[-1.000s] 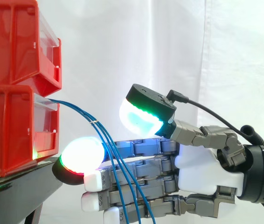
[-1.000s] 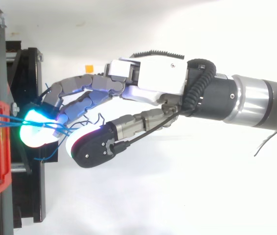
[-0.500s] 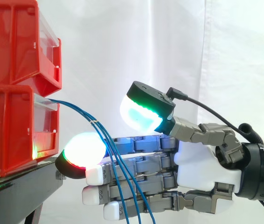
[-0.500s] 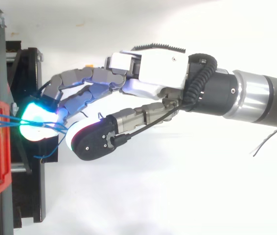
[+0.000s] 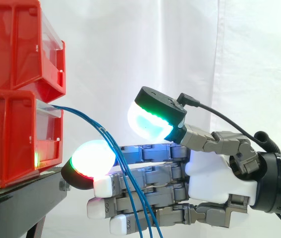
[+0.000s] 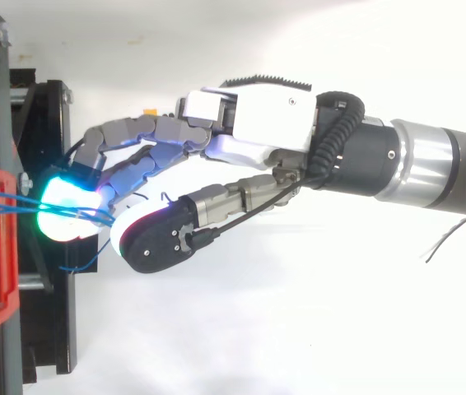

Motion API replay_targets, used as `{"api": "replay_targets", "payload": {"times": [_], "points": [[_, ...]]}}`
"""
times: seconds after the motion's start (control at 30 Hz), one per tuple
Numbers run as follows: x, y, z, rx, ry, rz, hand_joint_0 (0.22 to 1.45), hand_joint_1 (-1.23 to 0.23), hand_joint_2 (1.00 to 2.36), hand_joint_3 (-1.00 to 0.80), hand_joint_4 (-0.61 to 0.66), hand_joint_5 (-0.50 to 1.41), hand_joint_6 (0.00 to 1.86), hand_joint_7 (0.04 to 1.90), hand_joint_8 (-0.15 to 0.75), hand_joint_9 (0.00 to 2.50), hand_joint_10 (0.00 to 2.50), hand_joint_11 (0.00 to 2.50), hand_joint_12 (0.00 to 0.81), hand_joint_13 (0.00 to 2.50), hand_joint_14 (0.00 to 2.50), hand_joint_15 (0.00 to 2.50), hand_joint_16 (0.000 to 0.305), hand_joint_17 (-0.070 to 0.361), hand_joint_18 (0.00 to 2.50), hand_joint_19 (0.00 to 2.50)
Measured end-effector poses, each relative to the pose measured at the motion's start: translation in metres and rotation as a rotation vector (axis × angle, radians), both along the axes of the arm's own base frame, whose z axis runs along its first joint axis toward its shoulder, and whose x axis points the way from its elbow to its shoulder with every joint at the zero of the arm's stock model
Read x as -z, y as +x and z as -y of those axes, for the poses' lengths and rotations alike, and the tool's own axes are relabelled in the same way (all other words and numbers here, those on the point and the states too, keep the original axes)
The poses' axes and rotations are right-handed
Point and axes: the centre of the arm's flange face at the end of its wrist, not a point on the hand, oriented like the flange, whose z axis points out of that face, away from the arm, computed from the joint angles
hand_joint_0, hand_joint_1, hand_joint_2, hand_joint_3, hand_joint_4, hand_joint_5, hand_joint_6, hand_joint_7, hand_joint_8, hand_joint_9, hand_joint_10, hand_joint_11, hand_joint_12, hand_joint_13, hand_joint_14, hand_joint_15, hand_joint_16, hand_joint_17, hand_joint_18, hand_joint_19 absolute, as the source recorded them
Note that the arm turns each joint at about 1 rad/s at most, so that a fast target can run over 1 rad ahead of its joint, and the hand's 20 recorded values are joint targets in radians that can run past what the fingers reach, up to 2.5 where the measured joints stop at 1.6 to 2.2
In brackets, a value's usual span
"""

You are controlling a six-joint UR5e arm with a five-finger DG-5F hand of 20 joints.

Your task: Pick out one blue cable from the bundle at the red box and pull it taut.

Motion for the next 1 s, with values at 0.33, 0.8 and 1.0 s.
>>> {"api": "replay_targets", "payload": {"times": [0.33,0.8,1.0], "points": [[-0.0006,0.0003,-0.0008,-0.001,0.001,0.004,0.61,-0.57,1.02,-0.31,0.0,-0.1,0.5,1.21,0.235,0.67,0.02,0.44,0.282,0.59,0.01,0.39,0.037,0.084,0.45,0.55],[-0.0025,0.0015,-0.001,-0.001,0.002,0.014,0.6,-0.6,1.02,-0.29,0.0,-0.11,0.57,1.14,0.243,0.7,0.02,0.47,0.286,0.6,0.01,0.4,0.038,0.085,0.47,0.56],[-0.0028,0.0015,-0.0012,-0.001,0.002,0.015,0.58,-0.63,1.02,-0.3,0.01,-0.14,0.75,0.85,0.251,0.72,0.02,0.52,0.292,0.63,0.02,0.41,0.039,0.087,0.5,0.57]]}}
